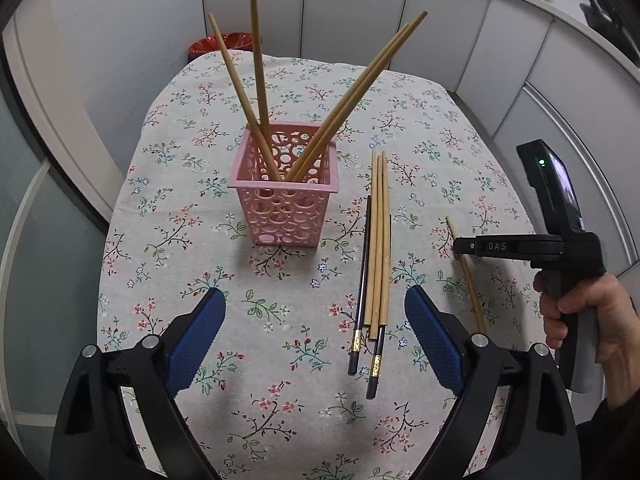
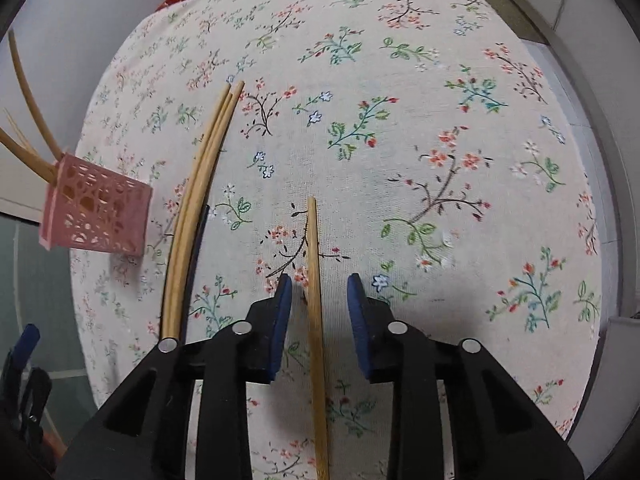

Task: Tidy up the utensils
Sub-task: 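Reach the left gripper to the bundle and grasp a chopstick while the right holds its own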

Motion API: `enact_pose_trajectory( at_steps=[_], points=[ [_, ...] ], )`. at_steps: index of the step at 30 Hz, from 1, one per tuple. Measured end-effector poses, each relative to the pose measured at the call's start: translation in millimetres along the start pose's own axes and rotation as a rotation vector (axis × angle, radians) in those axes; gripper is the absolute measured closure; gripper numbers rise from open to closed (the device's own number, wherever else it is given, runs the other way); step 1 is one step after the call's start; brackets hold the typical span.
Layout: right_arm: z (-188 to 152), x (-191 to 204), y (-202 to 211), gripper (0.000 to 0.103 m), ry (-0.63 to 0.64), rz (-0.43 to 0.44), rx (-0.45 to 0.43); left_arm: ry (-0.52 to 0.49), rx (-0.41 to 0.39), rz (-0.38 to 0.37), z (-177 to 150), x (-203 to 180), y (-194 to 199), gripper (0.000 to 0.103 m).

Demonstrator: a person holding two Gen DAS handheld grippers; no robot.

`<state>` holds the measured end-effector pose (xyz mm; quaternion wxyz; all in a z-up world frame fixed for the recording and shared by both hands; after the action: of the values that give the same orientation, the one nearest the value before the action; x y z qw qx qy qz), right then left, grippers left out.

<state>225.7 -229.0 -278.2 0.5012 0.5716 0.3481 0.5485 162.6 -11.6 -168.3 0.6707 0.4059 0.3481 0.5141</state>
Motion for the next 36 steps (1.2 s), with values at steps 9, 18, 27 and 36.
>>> enact_pose_trajectory(
  at_steps=[9,18,27,36],
  points=[
    [-7,3,15,0.098,0.057,-0.072,-0.034,-0.063,0.014,-0.010,-2,-27,-5,0.031],
    [-32,-15,90,0.098,0.061,0.080,-0.148,-0.179,0.031,-0.004,3,-78,-20,0.063],
    [-39,-50,121,0.098,0.031,0.131,-0.206,-0.230,0.028,0.029,35,-109,-56,0.075],
    [-35,-66,122,0.098,0.003,0.160,-0.202,-0.175,0.052,0.060,82,-113,-116,0.078]
  ],
)
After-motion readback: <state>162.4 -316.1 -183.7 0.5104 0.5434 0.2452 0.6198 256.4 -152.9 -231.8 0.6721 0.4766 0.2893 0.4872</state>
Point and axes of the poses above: each gripper's, at about its wrist camera, not at the fingertips, and y roughly against the way its jaws point, x to its left, z to its top, the point moved 5 cm from there along -y, roughly the way its jaws point, and after that the axes turned 6 degrees about x, right-handed, at the moved point
